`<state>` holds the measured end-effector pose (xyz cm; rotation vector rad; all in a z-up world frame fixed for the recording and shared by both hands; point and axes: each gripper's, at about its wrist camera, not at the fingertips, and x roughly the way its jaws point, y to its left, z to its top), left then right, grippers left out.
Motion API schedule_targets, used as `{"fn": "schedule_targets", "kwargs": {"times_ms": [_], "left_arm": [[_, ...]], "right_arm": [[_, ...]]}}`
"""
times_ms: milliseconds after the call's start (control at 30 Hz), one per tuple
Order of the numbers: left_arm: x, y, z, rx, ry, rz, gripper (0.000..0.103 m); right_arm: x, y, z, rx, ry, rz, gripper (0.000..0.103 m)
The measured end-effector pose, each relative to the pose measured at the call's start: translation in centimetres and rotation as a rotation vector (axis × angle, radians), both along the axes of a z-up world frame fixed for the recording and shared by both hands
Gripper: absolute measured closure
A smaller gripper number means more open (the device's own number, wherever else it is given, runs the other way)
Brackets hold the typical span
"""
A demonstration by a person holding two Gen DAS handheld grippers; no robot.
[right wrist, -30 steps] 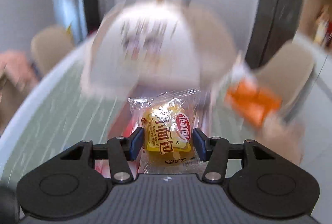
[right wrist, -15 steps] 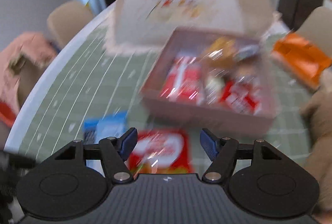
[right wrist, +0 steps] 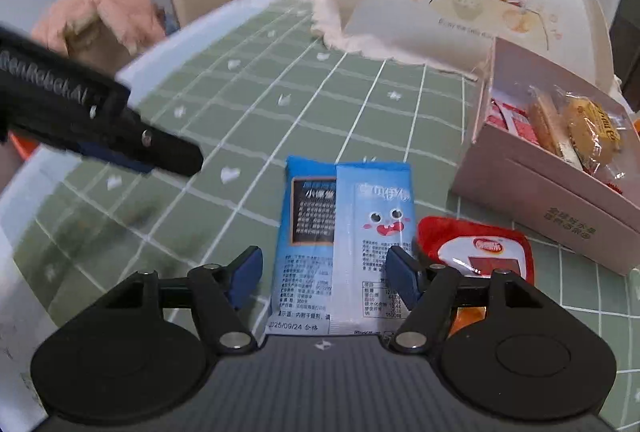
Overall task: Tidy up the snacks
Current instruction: 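Grasp the red chicken-leg packet with the left tool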
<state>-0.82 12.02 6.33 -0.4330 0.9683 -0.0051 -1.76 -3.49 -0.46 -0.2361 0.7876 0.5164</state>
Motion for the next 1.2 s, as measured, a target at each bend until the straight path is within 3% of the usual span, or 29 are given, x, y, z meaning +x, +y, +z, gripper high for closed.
{"fn": "schedule_targets", "kwargs": {"times_ms": [100, 333, 467, 567, 600, 700, 800, 967, 1200], "left_arm": [[0.3, -0.6, -0.5, -0.010, 0.010, -0.012, 0.051], [0.6, -2.8, -0.3, -0.014, -0.004, -0.095, 0.051], [1.0, -4.8, -0.1, -0.091, -0.011, -0.193, 0.051], [1.7, -7.6, -0.4, -0.148, -0.012, -0.287, 0.051], [2.0, -8.4, -0.6, -0.167, -0.007, -0.312, 0.051], [3.2, -11.2, -1.7, -0.188, 0.006, -0.375, 0.051], [4.6, -13.4, -2.6, -0.151, 0.003, -0.387, 0.051], [7.0, -15.5, -4.3, -0.075, 0.005, -0.364, 0.051], [7.3, -17.8, -4.3, -0.035, 0.000, -0.488, 0.050]], "right_arm": [[-1.0, 0.3, 0.1, -0.034, -0.008, 0.051, 0.034], [-0.4, -3.6, 1.1, 0.075, -0.029, -0.091, 0.035], [-1.1, -7.6, 2.4, 0.156, -0.094, -0.207, 0.035], [-1.0, -11.4, 2.2, 0.172, -0.115, -0.368, 0.035], [-0.6, -12.6, 1.7, 0.167, -0.107, -0.421, 0.037], [1.0, -15.3, -0.2, 0.138, -0.014, -0.515, 0.066], [1.1, -16.3, -1.6, 0.153, 0.056, -0.525, 0.066], [-0.9, -15.0, -1.9, 0.125, 0.030, -0.470, 0.066], [-3.2, -13.9, -1.9, 0.106, 0.004, -0.403, 0.066]]}}
